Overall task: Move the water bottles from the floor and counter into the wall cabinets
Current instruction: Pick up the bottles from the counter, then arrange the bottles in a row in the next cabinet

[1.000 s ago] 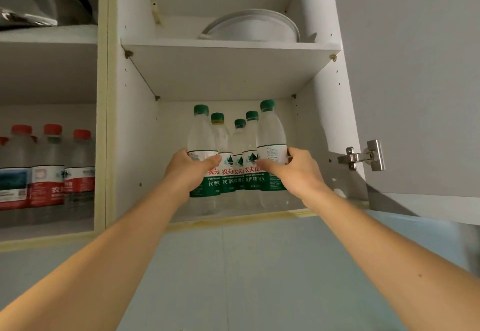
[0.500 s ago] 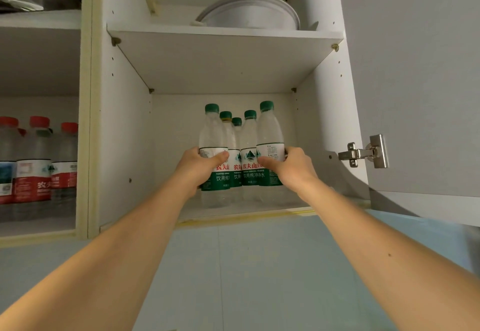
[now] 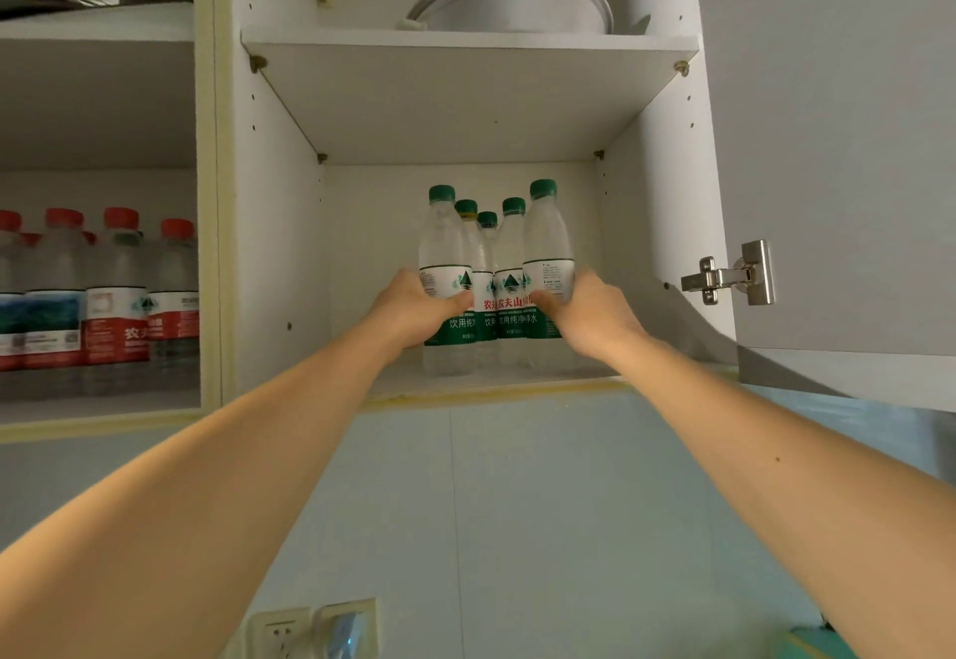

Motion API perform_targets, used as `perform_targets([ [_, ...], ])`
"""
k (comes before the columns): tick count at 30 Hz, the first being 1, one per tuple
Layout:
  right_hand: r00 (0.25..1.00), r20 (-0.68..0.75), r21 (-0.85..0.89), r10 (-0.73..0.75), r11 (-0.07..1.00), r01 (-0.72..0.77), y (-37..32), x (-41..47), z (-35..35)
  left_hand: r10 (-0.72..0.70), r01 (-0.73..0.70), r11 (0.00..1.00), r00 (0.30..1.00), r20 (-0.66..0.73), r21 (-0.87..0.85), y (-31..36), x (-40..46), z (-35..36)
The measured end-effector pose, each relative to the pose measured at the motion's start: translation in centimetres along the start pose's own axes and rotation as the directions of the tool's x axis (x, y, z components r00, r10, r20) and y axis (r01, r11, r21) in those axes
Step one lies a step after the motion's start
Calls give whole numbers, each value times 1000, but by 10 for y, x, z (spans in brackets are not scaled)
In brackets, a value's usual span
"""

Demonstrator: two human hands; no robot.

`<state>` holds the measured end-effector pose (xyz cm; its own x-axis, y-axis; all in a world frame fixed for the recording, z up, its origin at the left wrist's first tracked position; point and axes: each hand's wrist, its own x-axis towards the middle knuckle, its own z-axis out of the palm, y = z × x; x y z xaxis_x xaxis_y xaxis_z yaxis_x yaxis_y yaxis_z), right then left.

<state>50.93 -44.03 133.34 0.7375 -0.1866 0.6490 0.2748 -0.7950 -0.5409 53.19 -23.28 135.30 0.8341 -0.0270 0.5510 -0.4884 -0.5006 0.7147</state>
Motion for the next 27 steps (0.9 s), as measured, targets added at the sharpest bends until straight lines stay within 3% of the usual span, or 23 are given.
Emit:
perform_targets([
  [3, 973, -180, -63, -145, 989, 136, -4, -23, 2, 77, -68, 989, 995, -63, 134, 4, -17, -13],
  [5, 928, -277, -90, -250, 968, 234, -8, -44, 4, 206, -186, 972, 969, -134, 145, 6, -34, -23],
  [8, 853, -313, -191, -418, 907, 375, -11, -79, 7, 368, -383, 923, 909, -193, -45, 6, -70, -36],
  [12, 772, -264, -259, -579, 813, 521, -11, -133, 18, 408, -433, 871, 900, -152, -231, -9, -124, -44],
  [17, 860, -155, -120, -487, 873, 473, -5, -200, 50, 356, -351, 891, 934, -37, -288, -65, -181, -40],
  [22, 951, 83, -12, -298, 954, 300, 15, -264, 104, 170, -142, 950, 982, 79, -279, -149, -237, -27],
  [24, 953, 245, -16, -181, 982, 190, 27, -291, 127, 76, -39, 964, 988, 131, -264, -188, -262, -18],
  [27, 874, 484, -113, -38, 988, 106, 46, -333, 161, -32, 72, 982, 975, 220, -174, -242, -305, -5],
])
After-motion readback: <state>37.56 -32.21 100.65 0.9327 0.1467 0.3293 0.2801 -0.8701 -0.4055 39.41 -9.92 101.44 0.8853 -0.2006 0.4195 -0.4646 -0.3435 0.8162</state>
